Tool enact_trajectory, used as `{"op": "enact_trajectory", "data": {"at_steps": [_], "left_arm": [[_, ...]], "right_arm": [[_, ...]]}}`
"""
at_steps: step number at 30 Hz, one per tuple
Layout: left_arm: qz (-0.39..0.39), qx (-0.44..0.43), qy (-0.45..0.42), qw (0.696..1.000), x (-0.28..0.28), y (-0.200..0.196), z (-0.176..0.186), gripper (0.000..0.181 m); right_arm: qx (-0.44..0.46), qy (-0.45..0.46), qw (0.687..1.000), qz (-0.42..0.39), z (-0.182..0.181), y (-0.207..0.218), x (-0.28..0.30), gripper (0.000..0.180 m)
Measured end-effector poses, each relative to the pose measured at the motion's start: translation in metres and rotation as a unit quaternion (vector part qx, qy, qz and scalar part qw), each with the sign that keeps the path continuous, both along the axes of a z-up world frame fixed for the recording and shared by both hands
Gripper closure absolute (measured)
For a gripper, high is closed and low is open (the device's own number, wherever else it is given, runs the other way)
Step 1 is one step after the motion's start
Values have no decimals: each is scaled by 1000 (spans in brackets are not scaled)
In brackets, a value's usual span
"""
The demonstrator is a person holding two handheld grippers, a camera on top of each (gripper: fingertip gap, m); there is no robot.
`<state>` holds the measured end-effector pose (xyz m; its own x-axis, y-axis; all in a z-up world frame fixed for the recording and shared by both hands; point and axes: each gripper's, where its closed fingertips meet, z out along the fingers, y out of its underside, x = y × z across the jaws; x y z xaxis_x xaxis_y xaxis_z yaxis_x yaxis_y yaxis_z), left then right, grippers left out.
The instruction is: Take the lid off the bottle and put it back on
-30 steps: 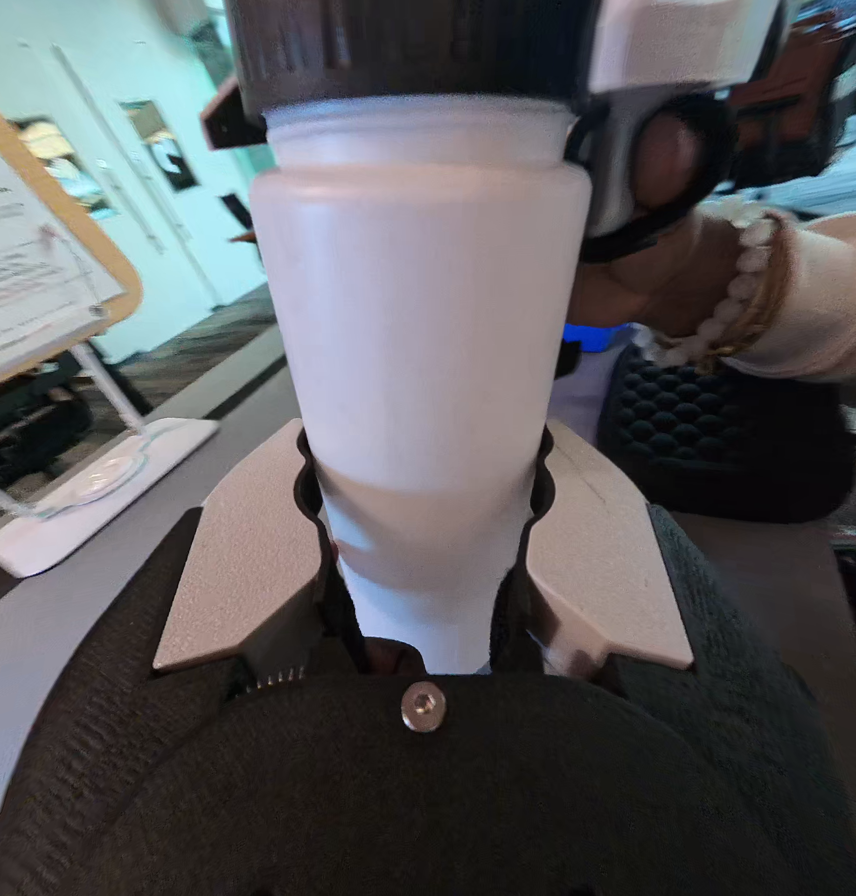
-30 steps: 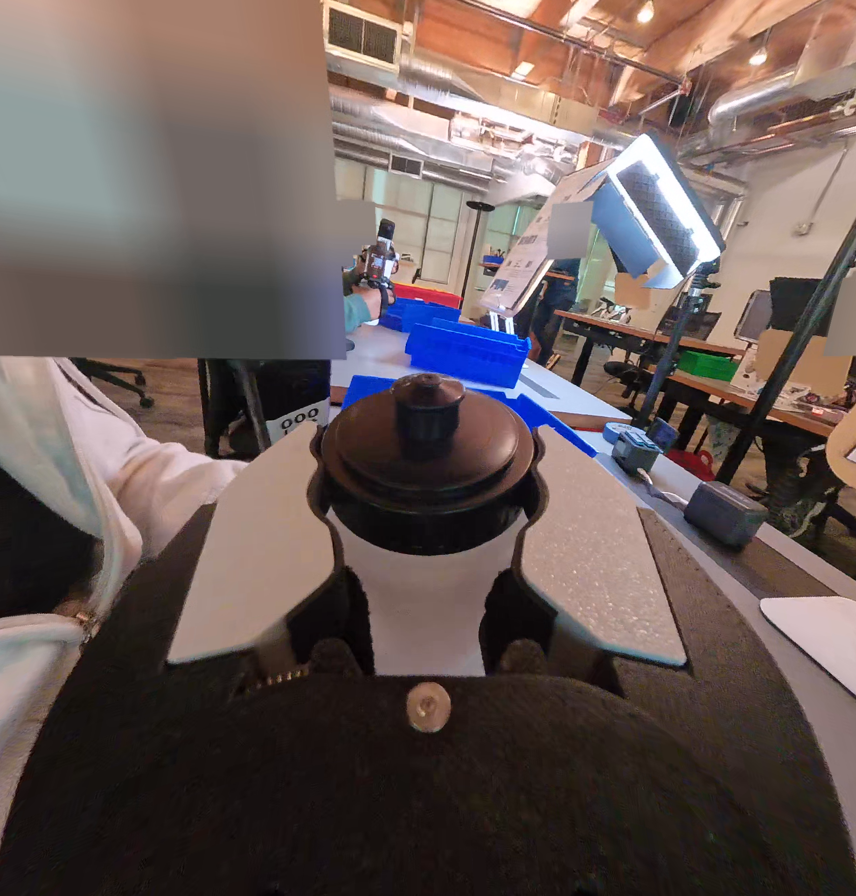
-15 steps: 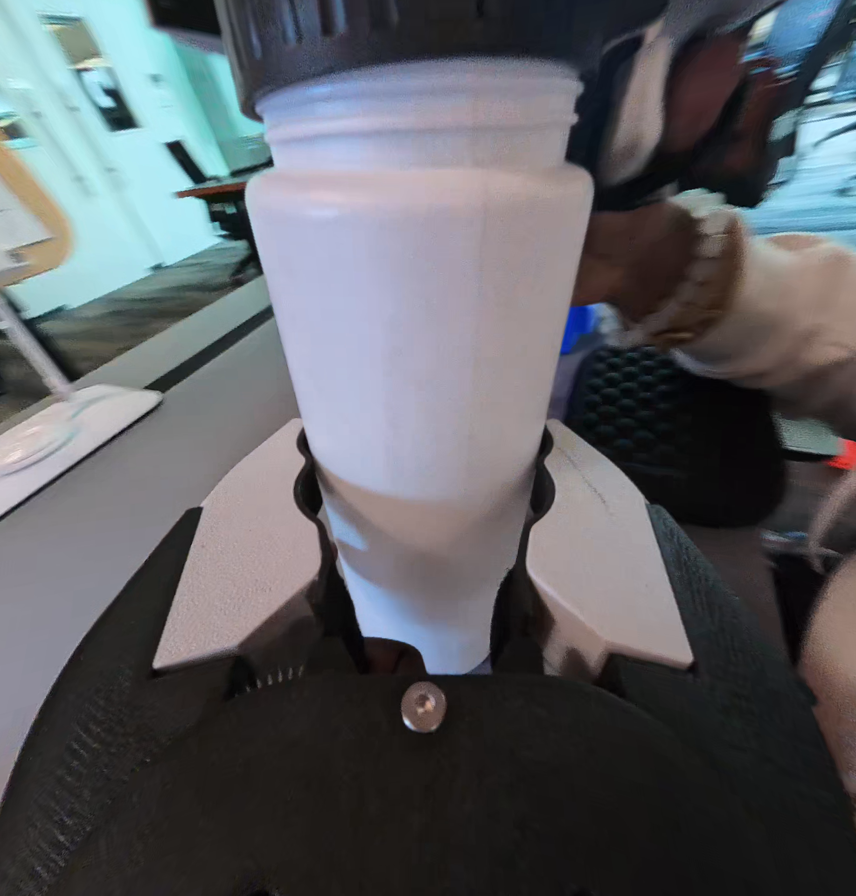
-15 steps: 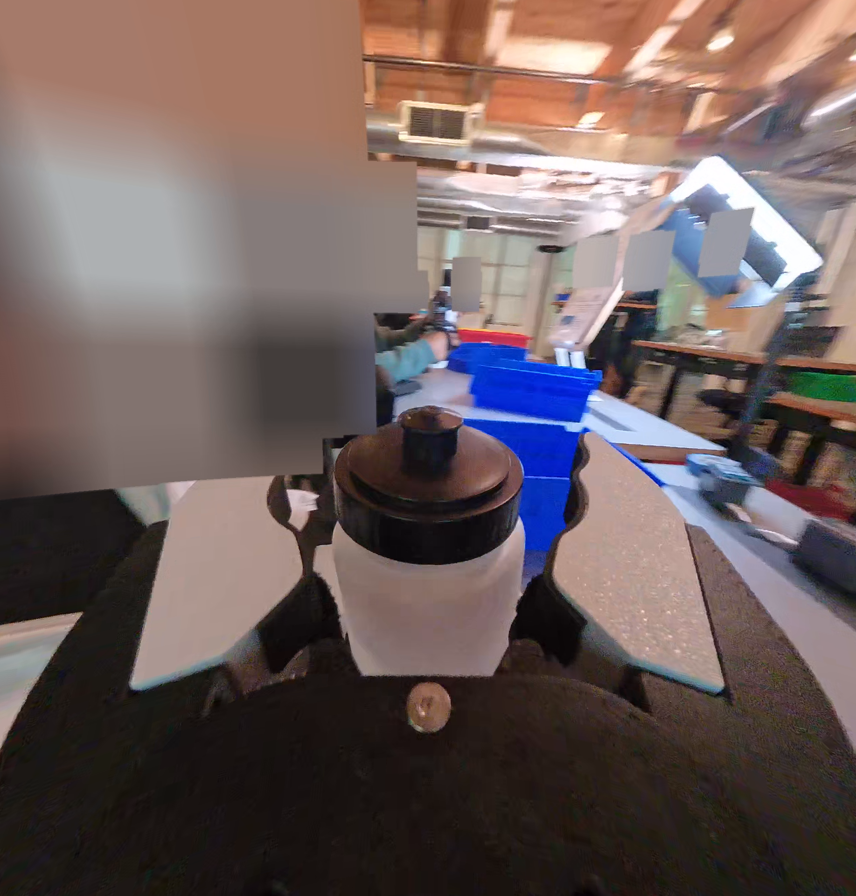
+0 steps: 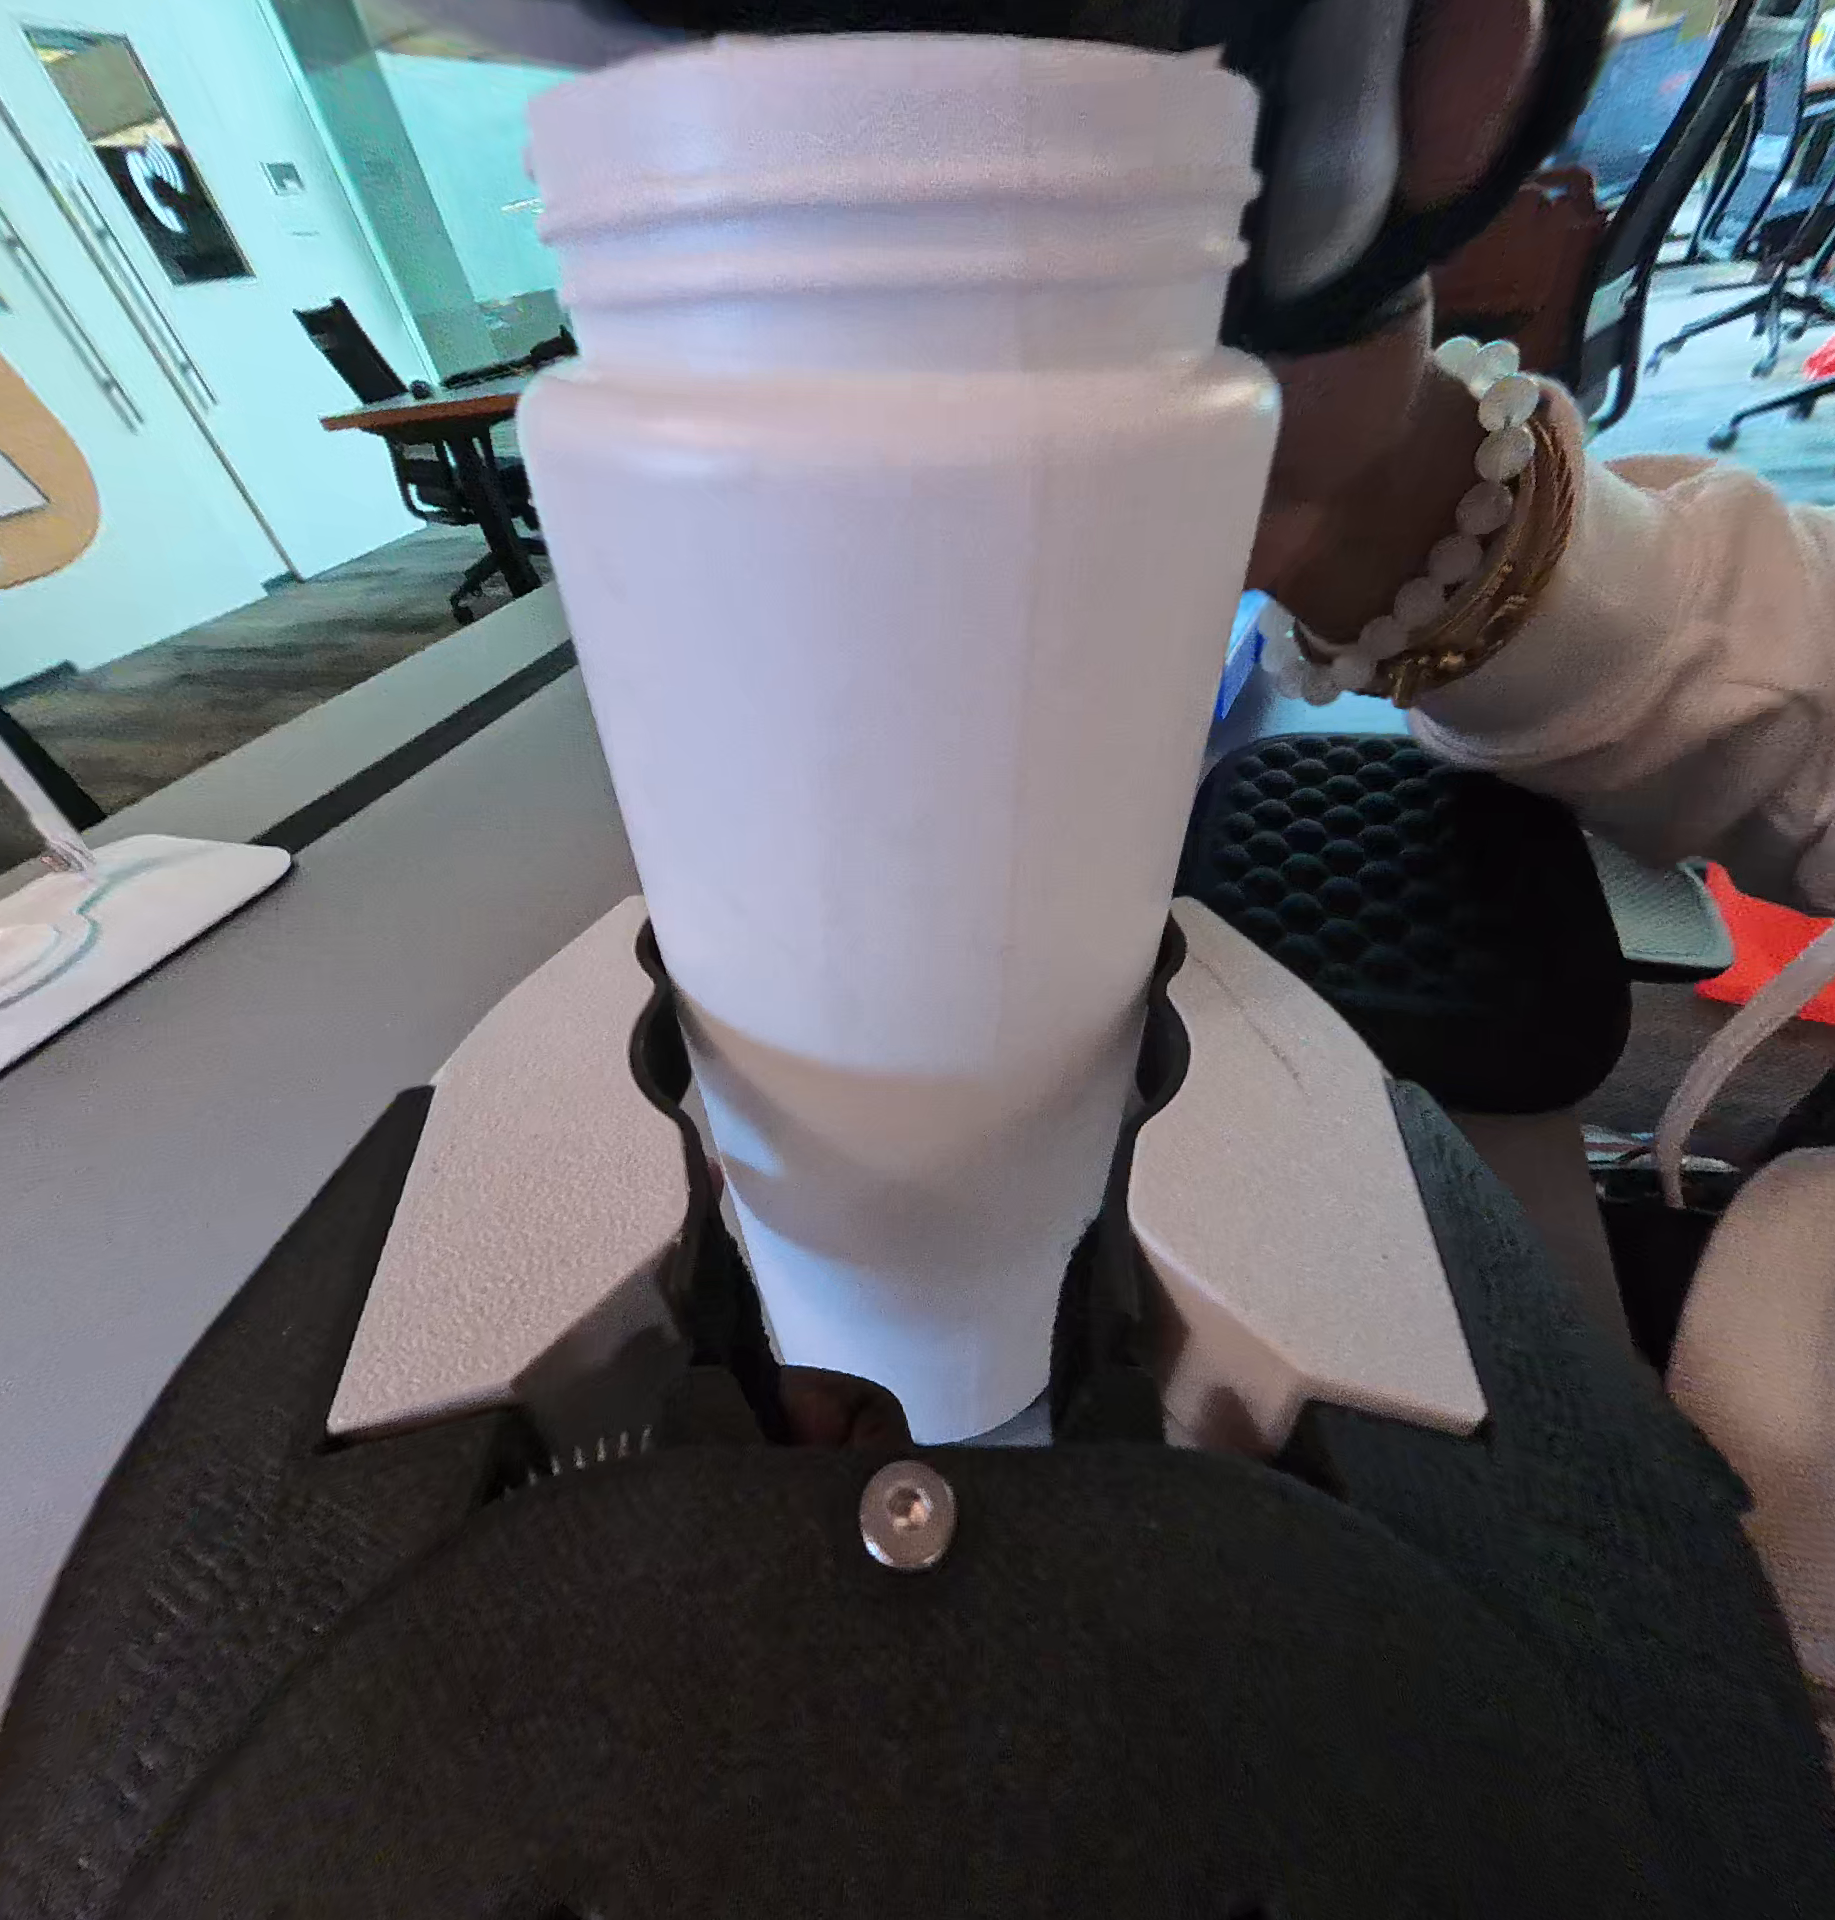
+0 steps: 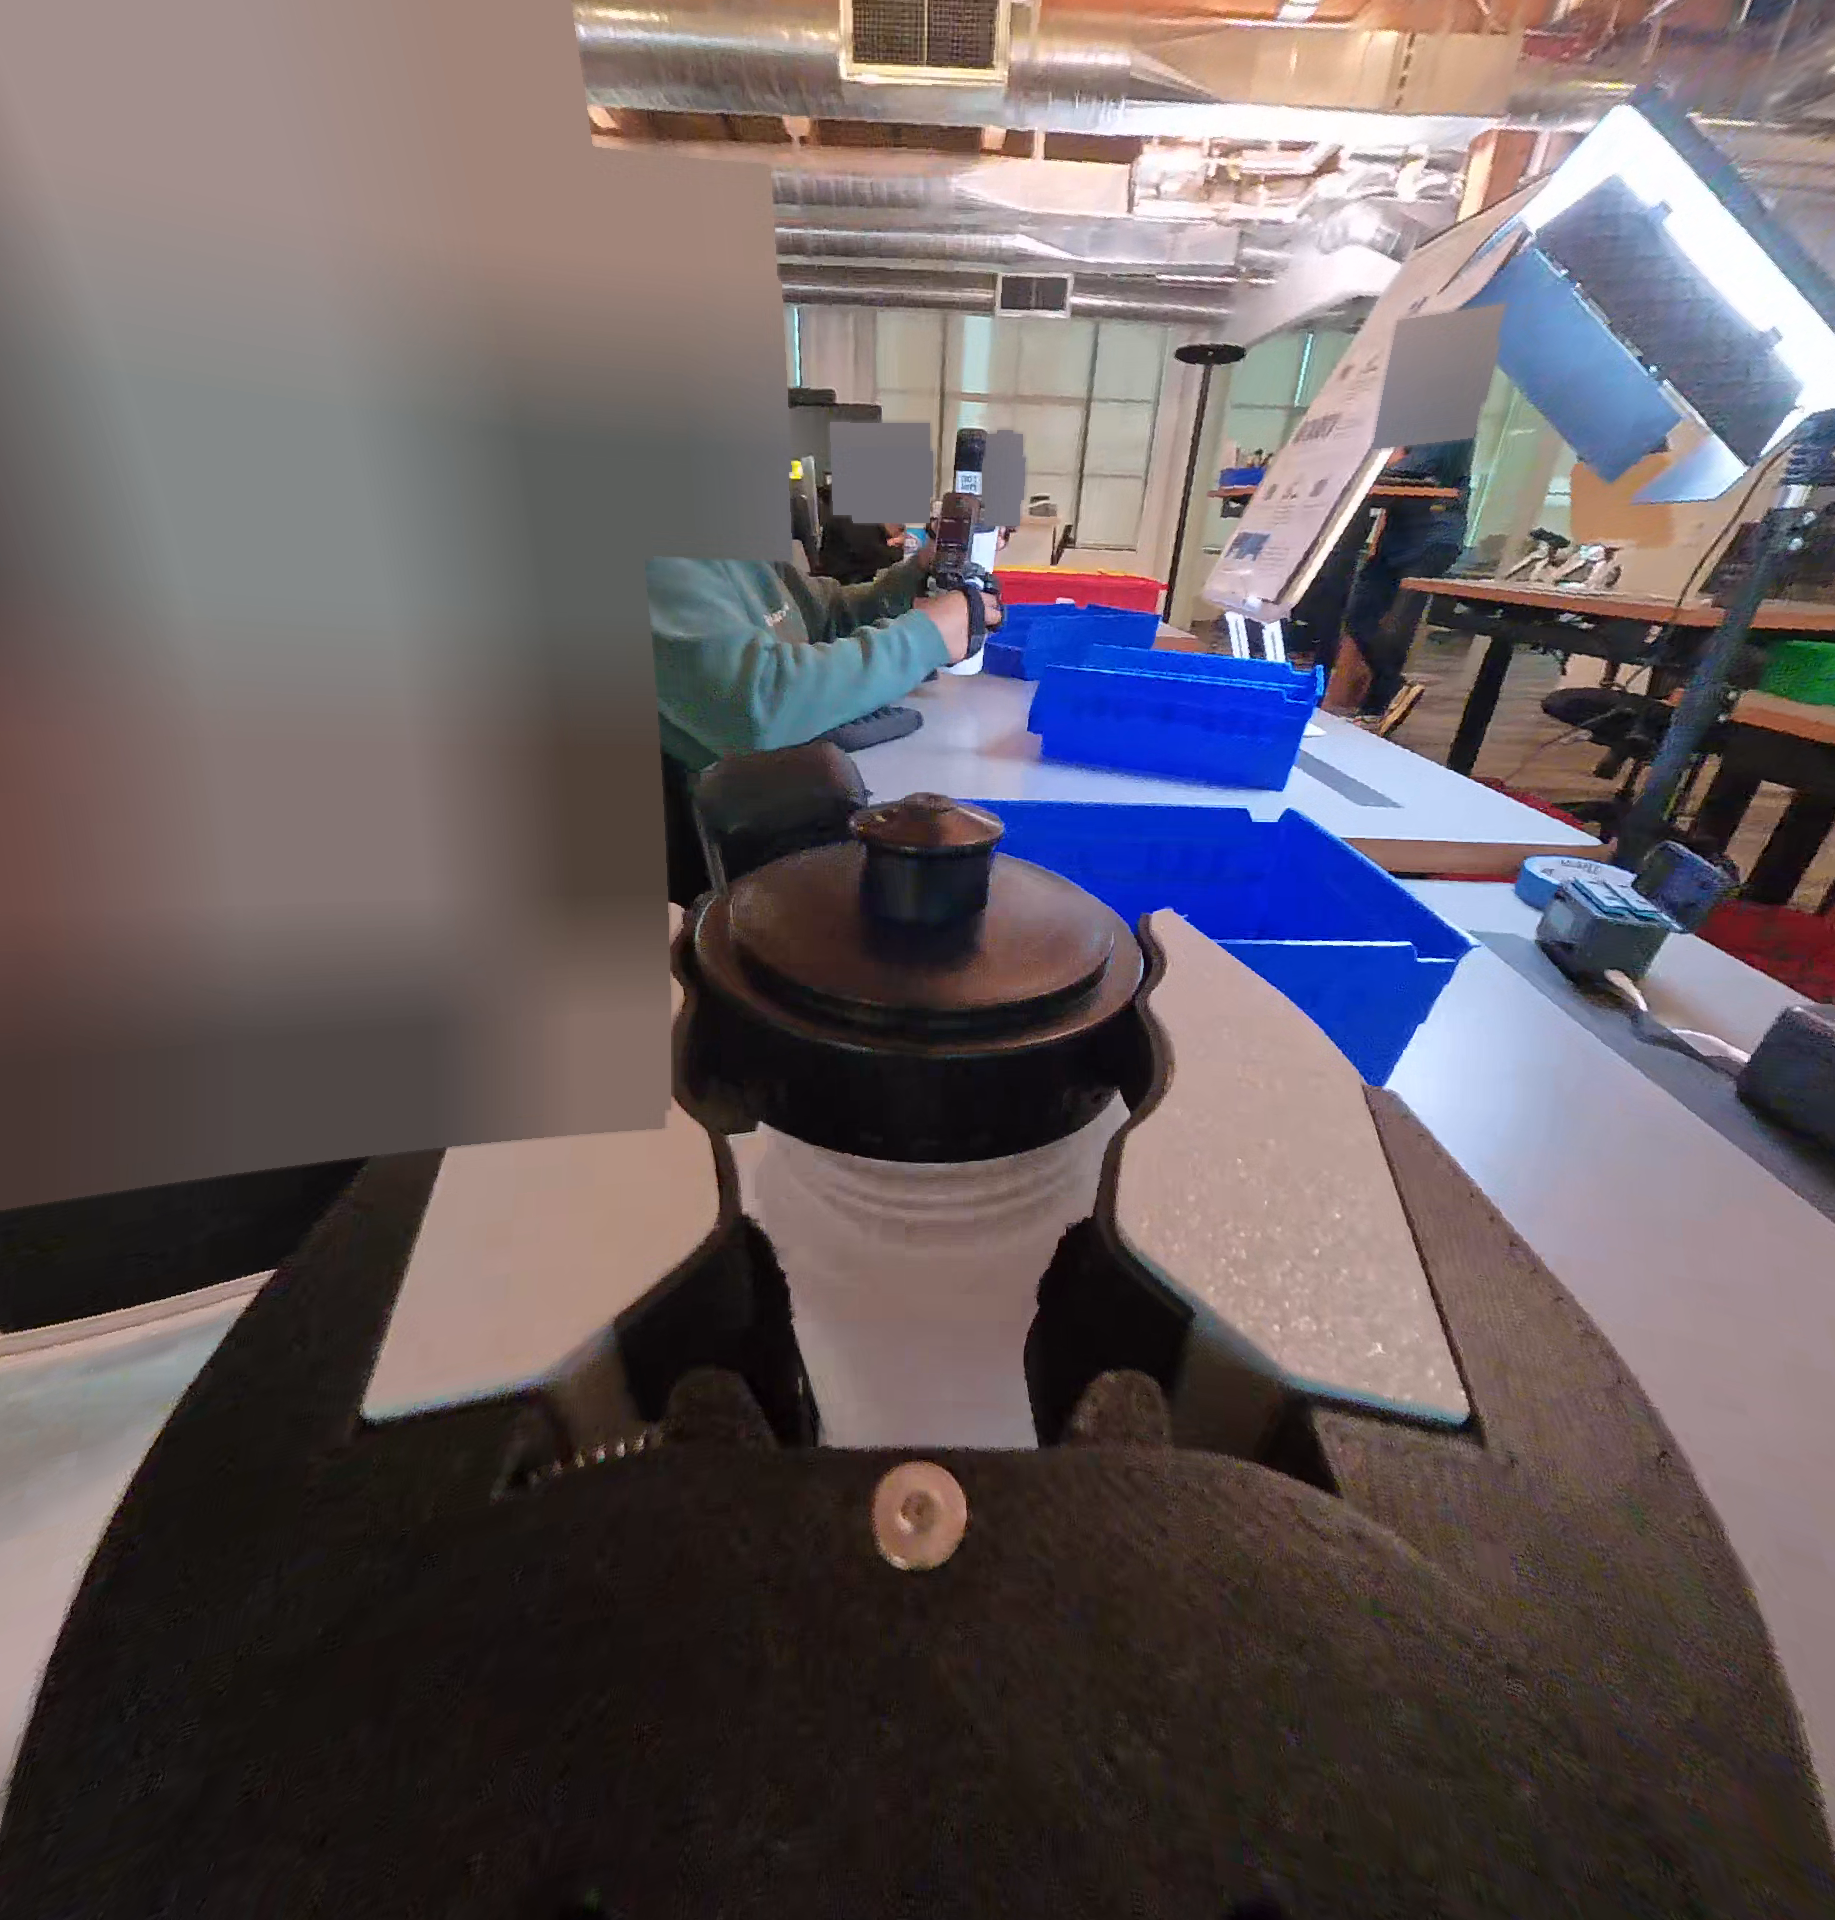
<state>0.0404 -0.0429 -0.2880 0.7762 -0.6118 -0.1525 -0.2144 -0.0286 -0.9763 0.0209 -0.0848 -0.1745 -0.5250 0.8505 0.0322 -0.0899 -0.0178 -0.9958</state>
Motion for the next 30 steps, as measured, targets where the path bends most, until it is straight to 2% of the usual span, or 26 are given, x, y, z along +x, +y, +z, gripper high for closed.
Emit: {"op": "enact_trajectory", "data": {"at_steps": [2,6,9,11,12,14,16,17,19,23,26,30], "left_arm": [[0,-6,-12,1000,-4,0,0,94],[12,-15,-36,999,-9,3,-1,94],[15,-16,-47,999,-11,4,-1,94],[17,-12,-50,999,-11,4,-1,94],[18,-9,-50,999,-12,4,0,93],[25,-1,-50,998,-14,4,1,90],[32,5,-55,998,-18,4,3,85],[31,5,-63,998,-19,3,4,84],[31,4,-73,997,-21,2,6,83],[42,15,-80,996,-27,1,10,81],[41,13,-92,995,-31,0,10,78],[41,10,-102,994,-33,1,11,75]], "right_arm": [[14,-4,1000,-8,5,3,1,101],[50,5,996,-77,23,19,11,101],[68,-11,973,-220,38,65,35,101],[109,-47,932,-343,36,113,65,100],[140,-73,900,-406,30,140,86,101],[195,-129,817,-528,16,200,137,101],[176,-207,754,-599,-9,248,187,100],[135,-245,741,-611,-27,266,204,100],[57,-295,737,-605,-65,294,222,100],[-15,-373,717,-589,-136,332,234,100],[-81,-393,715,-572,-166,349,230,100],[-88,-415,689,-588,-190,372,233,100]]}}
